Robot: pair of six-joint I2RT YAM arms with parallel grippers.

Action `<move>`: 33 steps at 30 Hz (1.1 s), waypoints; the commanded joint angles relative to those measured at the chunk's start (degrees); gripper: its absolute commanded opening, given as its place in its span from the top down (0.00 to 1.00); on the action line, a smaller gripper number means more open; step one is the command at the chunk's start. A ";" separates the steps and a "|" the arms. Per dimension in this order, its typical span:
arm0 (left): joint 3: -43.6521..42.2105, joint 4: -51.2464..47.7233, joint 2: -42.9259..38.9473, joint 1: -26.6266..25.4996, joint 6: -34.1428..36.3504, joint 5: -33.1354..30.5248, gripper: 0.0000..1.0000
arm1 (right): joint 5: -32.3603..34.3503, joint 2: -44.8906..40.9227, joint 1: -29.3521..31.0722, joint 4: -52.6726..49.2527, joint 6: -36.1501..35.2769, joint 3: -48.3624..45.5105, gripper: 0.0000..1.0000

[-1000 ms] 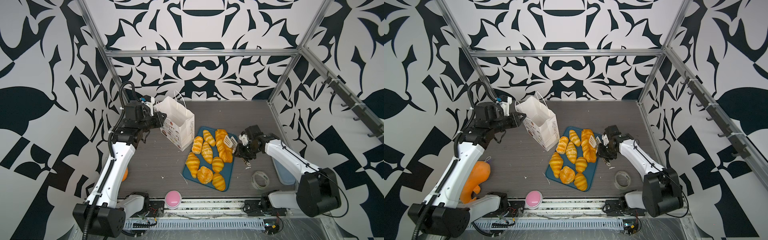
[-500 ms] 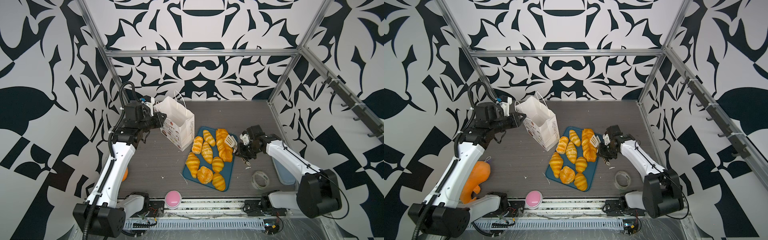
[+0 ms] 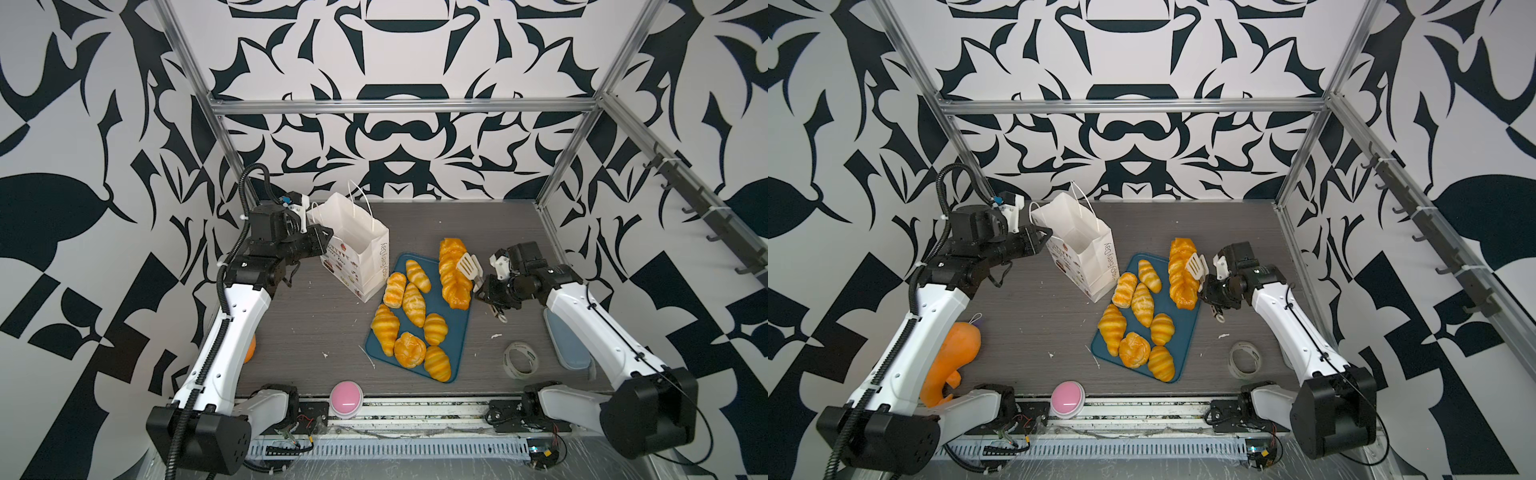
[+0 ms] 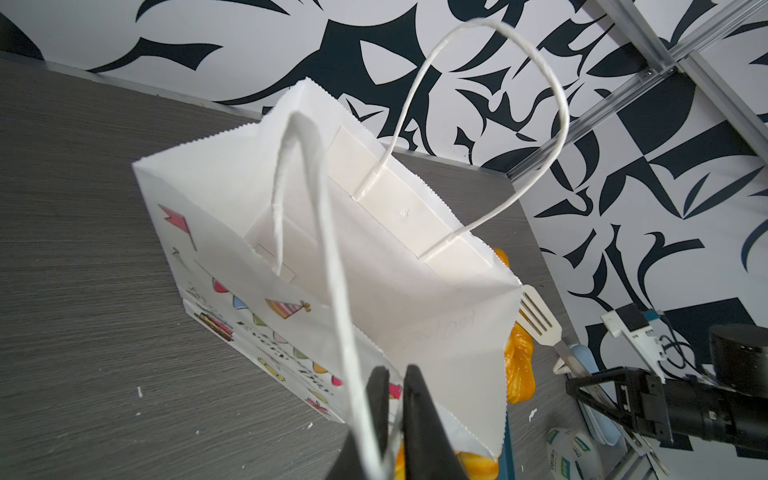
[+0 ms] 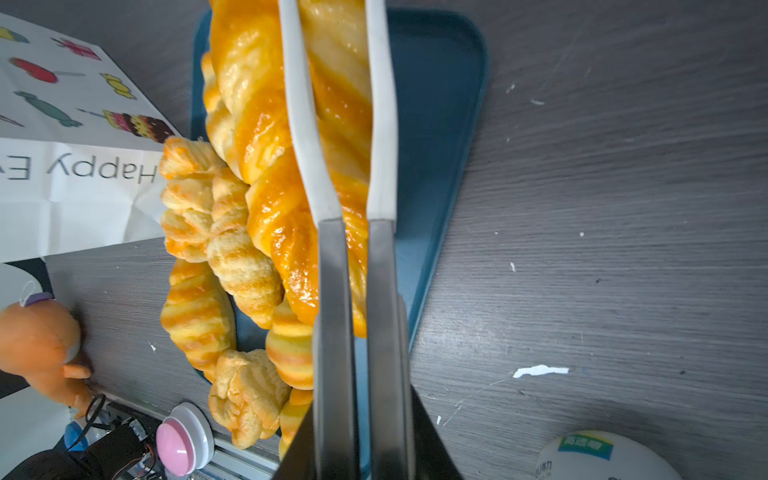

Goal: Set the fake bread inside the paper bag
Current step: 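Lift the twisted loaf with the tongs up off the tray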

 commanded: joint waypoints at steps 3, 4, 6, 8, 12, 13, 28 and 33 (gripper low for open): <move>-0.58 0.10 -0.18 0.45 -0.14 0.71 0.87 | -3.80 -5.41 -0.15 4.10 -0.58 4.10 0.72; -0.50 0.17 -0.16 0.52 -0.15 0.71 0.87 | -4.51 -5.72 -0.22 4.52 -0.57 4.48 0.72; -0.54 0.14 -0.18 0.65 -0.15 0.70 0.87 | -6.25 -6.65 -0.21 5.92 -0.10 5.11 0.72; -0.53 0.17 -0.27 0.73 -0.26 0.71 0.87 | -7.84 -7.71 -0.17 7.60 0.54 5.73 0.72; -0.63 0.03 -0.40 0.83 -0.35 0.56 0.87 | -10.27 -9.66 -0.13 10.79 2.09 7.58 0.72; -0.63 0.00 -0.45 0.90 -0.40 0.37 0.87 | -10.61 -9.99 -0.13 11.30 2.26 8.27 0.72; -0.72 -0.02 -0.20 1.09 -0.57 0.27 0.87 | -11.16 -8.96 6.22 19.51 2.45 19.96 0.72; -0.72 -0.09 -0.47 1.35 -0.48 -0.08 0.87 | -8.99 -5.61 10.56 20.45 0.99 24.68 0.72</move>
